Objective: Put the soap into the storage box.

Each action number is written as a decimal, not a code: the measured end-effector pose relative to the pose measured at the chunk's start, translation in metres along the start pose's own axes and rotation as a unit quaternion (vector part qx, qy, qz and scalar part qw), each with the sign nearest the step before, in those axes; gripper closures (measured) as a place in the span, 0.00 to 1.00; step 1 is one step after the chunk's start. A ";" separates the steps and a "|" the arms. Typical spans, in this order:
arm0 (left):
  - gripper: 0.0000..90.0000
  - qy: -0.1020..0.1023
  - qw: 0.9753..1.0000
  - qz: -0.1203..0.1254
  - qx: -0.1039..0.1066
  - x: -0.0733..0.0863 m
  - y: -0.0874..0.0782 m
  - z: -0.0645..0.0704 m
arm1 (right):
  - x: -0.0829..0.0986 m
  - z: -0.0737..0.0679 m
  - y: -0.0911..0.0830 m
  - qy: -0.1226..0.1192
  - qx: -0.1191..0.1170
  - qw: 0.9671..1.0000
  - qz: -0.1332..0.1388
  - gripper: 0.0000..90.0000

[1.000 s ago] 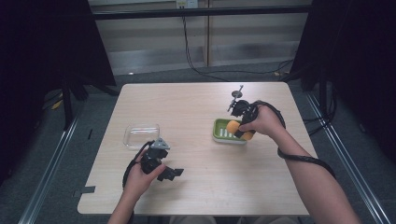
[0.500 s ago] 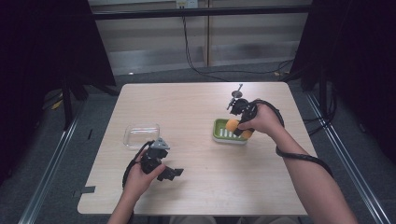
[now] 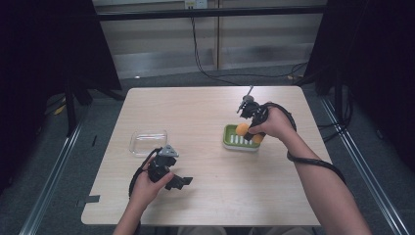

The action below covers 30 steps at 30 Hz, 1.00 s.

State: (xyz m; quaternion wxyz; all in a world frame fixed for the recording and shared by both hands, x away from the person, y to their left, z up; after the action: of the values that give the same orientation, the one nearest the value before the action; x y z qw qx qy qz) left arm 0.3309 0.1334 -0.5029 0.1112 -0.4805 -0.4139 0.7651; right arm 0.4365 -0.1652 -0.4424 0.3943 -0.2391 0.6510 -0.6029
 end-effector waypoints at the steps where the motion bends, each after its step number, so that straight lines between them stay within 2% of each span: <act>1: 0.04 0.000 1.000 0.000 0.000 0.000 0.000 0.000 | 0.000 0.001 0.000 -0.001 0.002 1.000 0.002 0.56; 17: 0.04 -0.002 1.000 0.001 0.000 0.000 0.000 0.000 | -0.006 0.004 0.006 -0.010 0.004 1.000 -0.002 0.56; 30: 0.04 0.004 1.000 -0.001 -0.002 -0.001 -0.002 -0.001 | -0.011 0.006 0.010 -0.012 0.005 1.000 0.002 0.56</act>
State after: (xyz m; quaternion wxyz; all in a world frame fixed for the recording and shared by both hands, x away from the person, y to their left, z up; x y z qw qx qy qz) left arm 0.3316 0.1341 -0.5012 0.1126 -0.4836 -0.4152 0.7623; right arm 0.4488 -0.1586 -0.4493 0.4045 -0.2430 0.6436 -0.6026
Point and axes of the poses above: each handheld gripper's, and its own axes: y roughly forward along the jaws, x roughly out of its underside, z roughly to its right, the point moved 4 cm from there along y, roughly forward along the jaws, and after that the axes turned 3 degrees about x, right-handed, at the moved point
